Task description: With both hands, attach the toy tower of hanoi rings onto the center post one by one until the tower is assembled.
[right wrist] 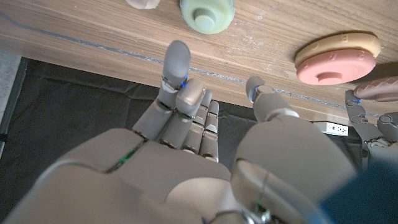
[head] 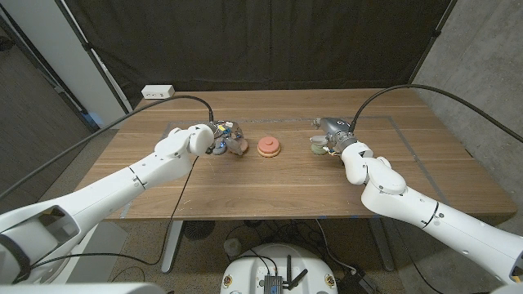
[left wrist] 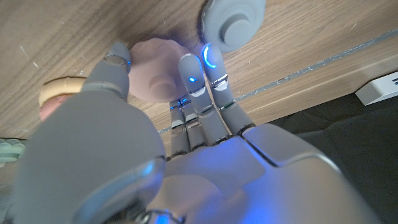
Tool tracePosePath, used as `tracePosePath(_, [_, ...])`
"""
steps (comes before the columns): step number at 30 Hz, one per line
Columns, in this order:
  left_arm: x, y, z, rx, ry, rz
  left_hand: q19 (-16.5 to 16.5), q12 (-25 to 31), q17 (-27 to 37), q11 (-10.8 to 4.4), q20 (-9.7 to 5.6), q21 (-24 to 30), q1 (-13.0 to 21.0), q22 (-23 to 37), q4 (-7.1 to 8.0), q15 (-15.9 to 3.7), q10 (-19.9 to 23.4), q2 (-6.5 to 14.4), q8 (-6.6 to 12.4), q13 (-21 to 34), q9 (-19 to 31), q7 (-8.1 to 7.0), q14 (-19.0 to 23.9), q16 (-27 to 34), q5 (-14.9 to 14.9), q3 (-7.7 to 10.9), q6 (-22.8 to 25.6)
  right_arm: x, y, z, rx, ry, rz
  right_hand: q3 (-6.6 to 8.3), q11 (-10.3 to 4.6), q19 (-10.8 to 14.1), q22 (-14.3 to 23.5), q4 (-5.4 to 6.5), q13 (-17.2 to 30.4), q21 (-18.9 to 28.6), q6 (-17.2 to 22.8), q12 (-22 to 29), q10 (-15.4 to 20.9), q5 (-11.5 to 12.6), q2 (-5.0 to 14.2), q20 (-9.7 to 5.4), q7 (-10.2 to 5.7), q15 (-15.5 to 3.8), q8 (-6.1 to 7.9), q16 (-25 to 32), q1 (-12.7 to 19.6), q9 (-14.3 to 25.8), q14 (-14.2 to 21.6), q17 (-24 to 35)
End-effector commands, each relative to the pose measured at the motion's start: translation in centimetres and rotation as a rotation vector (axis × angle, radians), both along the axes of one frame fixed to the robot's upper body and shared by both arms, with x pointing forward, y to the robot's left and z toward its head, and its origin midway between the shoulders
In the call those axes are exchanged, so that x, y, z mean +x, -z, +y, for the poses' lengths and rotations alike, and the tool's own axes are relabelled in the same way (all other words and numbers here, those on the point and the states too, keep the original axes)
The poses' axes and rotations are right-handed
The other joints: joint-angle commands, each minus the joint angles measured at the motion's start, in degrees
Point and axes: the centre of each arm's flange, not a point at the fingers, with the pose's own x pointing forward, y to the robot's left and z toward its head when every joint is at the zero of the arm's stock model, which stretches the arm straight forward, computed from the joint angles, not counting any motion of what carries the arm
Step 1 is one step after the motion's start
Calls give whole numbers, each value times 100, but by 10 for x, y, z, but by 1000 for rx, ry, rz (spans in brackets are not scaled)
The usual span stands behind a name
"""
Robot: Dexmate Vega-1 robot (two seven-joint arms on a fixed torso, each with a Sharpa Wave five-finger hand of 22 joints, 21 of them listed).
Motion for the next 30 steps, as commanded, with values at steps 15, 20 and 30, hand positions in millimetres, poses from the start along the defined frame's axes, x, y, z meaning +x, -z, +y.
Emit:
tracePosePath(15, [-26, -42, 1, 39, -8, -4, 59, -39, 2, -328, -799, -22, -60, 26, 71, -407, 411, 31, 40, 81, 29, 0, 73, 13, 78, 11, 76, 3, -2, -4, 19, 5, -3, 19, -16, 1, 9, 18, 35, 71, 54, 5, 57, 46, 21, -323, 40, -349, -6, 6, -1, 22, -11, 19])
tracePosePath(20, [-27, -44, -1, 30, 0, -9, 55, -49, 14, -362, -799, -28, -72, 28, 74, -407, 440, 31, 42, 104, 36, -3, 84, 21, 92, 6, 102, 4, -2, -4, 28, 1, -3, 20, -19, 4, 13, 16, 36, 77, 57, 2, 58, 48, 22, -322, 43, -349, -7, 8, -3, 23, -11, 20])
tracePosePath(30, [-29, -46, -7, 27, 14, -22, 50, -64, 11, -362, -799, -27, -90, 44, 80, -407, 480, 45, 36, 138, 44, -6, 74, 9, 111, 5, 119, 7, -5, -5, 26, -8, -5, 23, -20, -3, 3, 12, 38, 75, 66, 2, 71, 52, 25, -322, 41, -349, -9, 11, -7, 24, -8, 20])
